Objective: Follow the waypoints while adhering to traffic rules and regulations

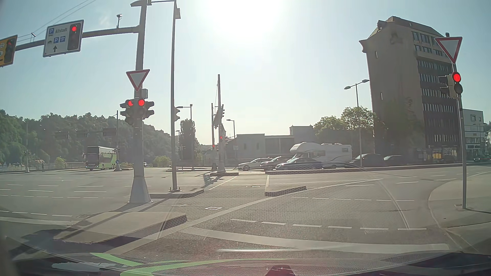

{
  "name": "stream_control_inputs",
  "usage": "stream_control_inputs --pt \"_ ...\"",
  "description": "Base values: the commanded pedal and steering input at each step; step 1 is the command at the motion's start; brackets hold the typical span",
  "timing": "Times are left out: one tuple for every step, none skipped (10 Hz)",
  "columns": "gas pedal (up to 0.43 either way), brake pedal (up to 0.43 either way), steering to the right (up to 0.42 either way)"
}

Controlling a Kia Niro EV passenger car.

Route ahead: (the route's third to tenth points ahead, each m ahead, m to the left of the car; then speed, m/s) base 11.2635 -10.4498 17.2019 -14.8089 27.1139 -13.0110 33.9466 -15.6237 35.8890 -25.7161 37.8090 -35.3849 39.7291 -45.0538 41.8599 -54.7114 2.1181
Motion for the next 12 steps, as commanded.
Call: stream_control_inputs --pt "0.000 0.189 0.183" --pt "0.000 0.195 0.183" --pt "0.000 0.201 0.183" --pt "0.000 0.201 0.182" --pt "0.000 0.207 0.180" --pt "0.000 0.207 0.174" --pt "0.000 0.207 0.165" --pt "0.000 0.213 0.156" --pt "0.000 0.213 0.151" --pt "0.000 0.213 0.146" --pt "0.000 0.220 0.140" --pt "0.000 0.220 0.134"
